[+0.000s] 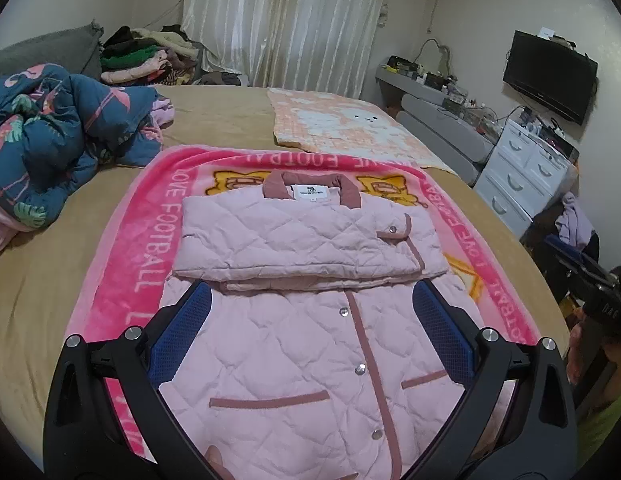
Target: Fold large clothes
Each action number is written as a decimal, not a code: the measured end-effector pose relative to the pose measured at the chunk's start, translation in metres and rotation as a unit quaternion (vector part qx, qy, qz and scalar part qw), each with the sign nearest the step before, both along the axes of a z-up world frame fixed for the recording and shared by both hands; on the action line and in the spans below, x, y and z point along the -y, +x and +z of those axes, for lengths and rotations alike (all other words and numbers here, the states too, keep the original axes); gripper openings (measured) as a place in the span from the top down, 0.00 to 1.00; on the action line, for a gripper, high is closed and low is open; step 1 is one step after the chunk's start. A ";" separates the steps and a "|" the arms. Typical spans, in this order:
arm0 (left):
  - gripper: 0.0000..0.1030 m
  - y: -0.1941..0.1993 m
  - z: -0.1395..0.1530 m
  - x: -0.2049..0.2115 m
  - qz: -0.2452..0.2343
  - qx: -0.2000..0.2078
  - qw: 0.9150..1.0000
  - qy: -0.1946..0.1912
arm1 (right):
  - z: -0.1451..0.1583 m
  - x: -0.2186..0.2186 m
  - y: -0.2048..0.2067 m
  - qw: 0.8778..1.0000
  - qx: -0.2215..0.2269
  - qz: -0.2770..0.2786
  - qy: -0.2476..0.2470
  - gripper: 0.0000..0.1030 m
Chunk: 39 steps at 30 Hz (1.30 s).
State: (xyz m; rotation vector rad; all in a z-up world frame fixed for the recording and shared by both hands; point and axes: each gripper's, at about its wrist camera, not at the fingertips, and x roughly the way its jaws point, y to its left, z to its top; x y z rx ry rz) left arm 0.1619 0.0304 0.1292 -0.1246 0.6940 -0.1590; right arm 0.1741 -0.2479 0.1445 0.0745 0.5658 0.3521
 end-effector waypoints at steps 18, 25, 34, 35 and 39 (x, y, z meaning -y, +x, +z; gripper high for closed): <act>0.08 -0.037 -0.029 -0.005 0.017 0.008 0.999 0.033 | -0.031 0.025 -0.040 1.000 -0.011 -0.019 -0.018 0.04; 0.08 -0.047 -0.054 -0.005 0.030 -0.007 0.999 0.044 | -0.058 0.034 -0.051 0.999 -0.032 -0.023 -0.028 0.04; 0.08 -0.056 -0.084 -0.010 0.041 -0.030 0.997 0.051 | -0.086 0.043 -0.065 0.997 -0.047 -0.032 -0.048 0.04; 0.08 -0.057 -0.087 -0.011 0.043 -0.032 0.997 0.052 | -0.090 0.043 -0.066 0.997 -0.050 -0.031 -0.049 0.04; 0.08 -0.061 -0.099 -0.014 0.049 -0.041 0.996 0.057 | -0.109 0.047 -0.070 0.996 -0.068 -0.033 -0.050 0.04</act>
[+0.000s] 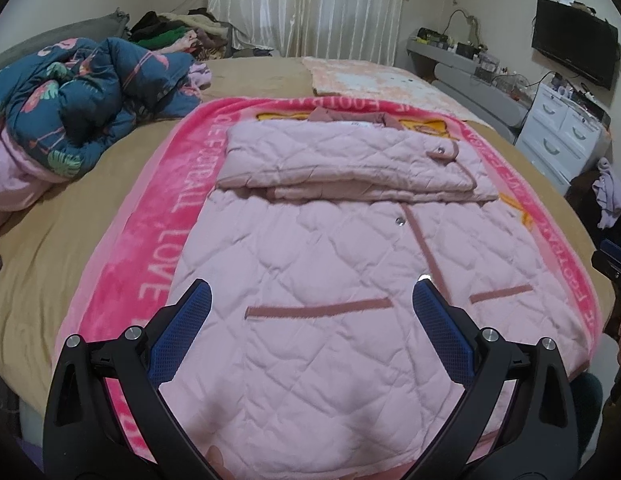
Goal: Fold large clothes
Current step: 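Move both tools to the ribbed jacket hem and lower them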
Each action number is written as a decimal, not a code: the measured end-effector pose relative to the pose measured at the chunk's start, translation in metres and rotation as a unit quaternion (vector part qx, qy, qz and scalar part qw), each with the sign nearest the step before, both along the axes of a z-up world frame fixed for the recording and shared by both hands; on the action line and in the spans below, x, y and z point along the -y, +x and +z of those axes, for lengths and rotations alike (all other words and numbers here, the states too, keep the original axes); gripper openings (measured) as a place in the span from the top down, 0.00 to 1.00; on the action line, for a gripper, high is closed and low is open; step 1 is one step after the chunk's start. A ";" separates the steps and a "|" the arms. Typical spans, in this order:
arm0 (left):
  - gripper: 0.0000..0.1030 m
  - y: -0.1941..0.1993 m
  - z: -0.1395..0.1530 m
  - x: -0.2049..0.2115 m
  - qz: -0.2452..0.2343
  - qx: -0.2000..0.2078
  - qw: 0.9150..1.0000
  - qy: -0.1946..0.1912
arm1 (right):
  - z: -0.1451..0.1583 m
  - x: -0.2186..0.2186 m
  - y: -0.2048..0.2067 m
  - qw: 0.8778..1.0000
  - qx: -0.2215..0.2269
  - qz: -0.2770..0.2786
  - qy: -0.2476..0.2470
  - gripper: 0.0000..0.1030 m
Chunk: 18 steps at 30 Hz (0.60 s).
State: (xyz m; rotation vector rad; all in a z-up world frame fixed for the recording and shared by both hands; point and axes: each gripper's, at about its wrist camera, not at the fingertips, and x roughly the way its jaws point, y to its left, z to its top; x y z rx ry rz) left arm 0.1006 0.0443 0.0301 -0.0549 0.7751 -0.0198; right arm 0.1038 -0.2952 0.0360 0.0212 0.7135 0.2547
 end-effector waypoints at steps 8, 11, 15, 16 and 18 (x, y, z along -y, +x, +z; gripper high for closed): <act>0.08 -0.006 -0.026 -0.010 0.009 -0.025 1.000 0.017 | -0.033 0.009 -0.010 0.999 -0.035 -0.002 -0.007 0.04; 0.08 -0.008 -0.035 -0.015 0.013 -0.031 0.999 0.018 | -0.043 0.017 -0.013 0.999 -0.046 -0.009 -0.011 0.04; 0.08 -0.011 -0.046 -0.024 0.018 -0.040 0.999 0.017 | -0.056 0.026 -0.014 0.998 -0.068 -0.016 -0.009 0.04; 0.08 -0.012 -0.050 -0.028 0.020 -0.046 0.999 0.017 | -0.058 0.028 -0.014 0.997 -0.071 -0.019 -0.009 0.04; 0.08 -0.013 -0.054 -0.032 0.024 -0.050 0.998 0.018 | -0.063 0.034 -0.016 0.996 -0.079 -0.026 -0.010 0.04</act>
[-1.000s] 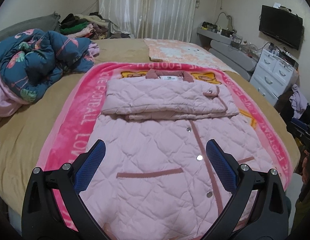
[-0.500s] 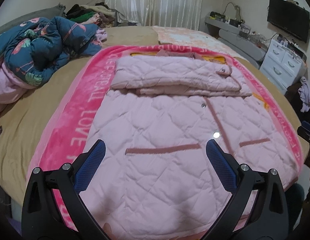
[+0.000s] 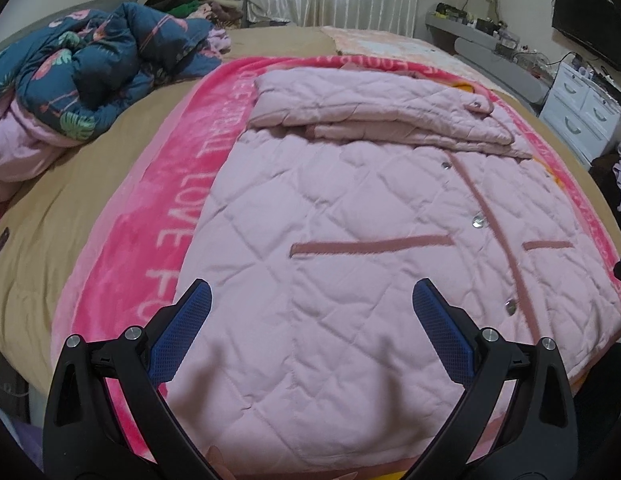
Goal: Fold large clothes
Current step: 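Move both tools to the ribbed jacket hem and lower them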
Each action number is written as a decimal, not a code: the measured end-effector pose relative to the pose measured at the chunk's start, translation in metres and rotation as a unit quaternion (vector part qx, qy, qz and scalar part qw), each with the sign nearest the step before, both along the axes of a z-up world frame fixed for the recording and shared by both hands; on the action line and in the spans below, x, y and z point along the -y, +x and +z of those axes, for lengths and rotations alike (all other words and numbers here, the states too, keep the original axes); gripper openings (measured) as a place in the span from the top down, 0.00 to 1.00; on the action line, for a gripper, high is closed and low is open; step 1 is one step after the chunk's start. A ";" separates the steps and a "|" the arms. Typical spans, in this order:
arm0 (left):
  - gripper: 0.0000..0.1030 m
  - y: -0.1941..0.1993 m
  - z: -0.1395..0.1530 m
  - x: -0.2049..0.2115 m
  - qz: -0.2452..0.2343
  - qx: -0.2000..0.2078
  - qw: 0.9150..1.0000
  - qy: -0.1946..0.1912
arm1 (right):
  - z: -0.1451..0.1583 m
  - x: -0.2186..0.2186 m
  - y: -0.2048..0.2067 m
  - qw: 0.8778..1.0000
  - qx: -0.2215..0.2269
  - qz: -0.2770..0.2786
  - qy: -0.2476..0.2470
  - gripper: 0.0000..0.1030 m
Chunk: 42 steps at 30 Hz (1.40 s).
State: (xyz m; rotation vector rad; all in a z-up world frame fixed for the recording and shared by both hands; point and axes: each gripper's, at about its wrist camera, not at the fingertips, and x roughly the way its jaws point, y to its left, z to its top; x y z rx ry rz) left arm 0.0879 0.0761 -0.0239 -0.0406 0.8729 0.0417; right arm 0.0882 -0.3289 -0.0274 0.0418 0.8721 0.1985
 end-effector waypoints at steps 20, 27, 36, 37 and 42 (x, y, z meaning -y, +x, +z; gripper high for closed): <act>0.08 -0.040 -0.057 -0.075 0.052 -0.071 0.995 -0.038 | -0.032 0.046 -0.016 0.998 -0.056 -0.030 -0.024 0.04; 0.09 -0.049 -0.063 -0.070 0.043 -0.074 0.995 -0.052 | -0.039 0.046 -0.022 0.996 -0.080 -0.020 -0.024 0.04; 0.09 -0.049 -0.066 -0.067 0.031 -0.081 0.993 -0.078 | -0.059 0.052 -0.025 0.990 -0.143 -0.007 0.018 0.04; 0.09 -0.049 -0.067 -0.065 0.027 -0.085 0.993 -0.081 | -0.061 0.053 -0.025 0.988 -0.149 -0.006 0.026 0.04; 0.09 -0.055 -0.069 -0.059 0.019 -0.090 0.993 -0.080 | -0.064 0.052 -0.027 0.986 -0.162 0.014 0.042 0.04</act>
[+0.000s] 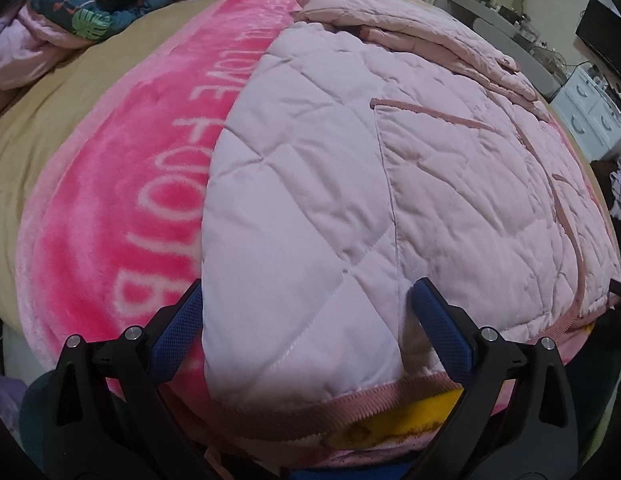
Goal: Fold large clothes
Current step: 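Move both tools to the ribbed jacket hem and lower them, then close both tools on the ribbed hem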
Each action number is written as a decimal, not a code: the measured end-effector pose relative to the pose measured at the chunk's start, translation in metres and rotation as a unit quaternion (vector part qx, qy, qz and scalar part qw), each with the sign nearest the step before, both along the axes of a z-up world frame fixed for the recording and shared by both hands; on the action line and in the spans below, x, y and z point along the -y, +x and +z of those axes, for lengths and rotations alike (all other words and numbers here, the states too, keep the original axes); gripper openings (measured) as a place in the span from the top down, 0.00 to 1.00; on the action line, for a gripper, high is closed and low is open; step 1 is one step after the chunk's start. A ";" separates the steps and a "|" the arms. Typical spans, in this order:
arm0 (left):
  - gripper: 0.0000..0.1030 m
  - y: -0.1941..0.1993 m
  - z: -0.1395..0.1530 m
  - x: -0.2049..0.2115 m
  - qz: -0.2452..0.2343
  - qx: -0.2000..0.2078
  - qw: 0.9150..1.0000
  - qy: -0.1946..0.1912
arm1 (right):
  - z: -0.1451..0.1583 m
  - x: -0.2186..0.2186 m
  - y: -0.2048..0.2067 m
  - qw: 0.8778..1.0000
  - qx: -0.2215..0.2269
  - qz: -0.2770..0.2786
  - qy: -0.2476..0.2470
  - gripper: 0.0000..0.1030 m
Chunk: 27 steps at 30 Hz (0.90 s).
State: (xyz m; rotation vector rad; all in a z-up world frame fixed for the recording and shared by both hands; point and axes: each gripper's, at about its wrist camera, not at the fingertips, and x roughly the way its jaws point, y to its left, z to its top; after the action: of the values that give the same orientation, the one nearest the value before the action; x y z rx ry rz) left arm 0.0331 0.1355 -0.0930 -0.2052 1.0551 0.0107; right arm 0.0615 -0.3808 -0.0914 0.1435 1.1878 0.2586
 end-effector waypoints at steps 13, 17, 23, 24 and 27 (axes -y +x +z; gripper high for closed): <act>0.09 -0.001 -0.008 -0.008 0.006 -0.007 0.999 -0.043 | 0.027 -0.008 -0.004 0.997 0.053 0.031 0.054 0.73; 0.09 0.002 -0.010 -0.011 0.009 -0.013 0.998 -0.060 | 0.045 -0.006 0.000 0.992 0.084 0.024 0.087 0.75; 0.48 0.003 0.000 -0.004 0.001 0.008 0.997 -0.073 | 0.041 -0.011 0.006 0.992 0.072 0.028 0.100 0.66; 0.53 0.003 0.002 0.001 -0.006 0.015 0.998 -0.066 | 0.037 -0.013 0.005 0.992 0.061 0.027 0.103 0.61; 0.77 0.003 0.012 0.010 -0.011 0.035 0.999 -0.037 | 0.028 -0.022 0.002 0.995 0.043 0.041 0.083 0.42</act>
State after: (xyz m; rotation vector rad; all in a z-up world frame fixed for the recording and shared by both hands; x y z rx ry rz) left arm 0.0359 0.1253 -0.0808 -0.2593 0.9886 -0.0556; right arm 0.0631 -0.3585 -0.0629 0.2273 1.0864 0.4315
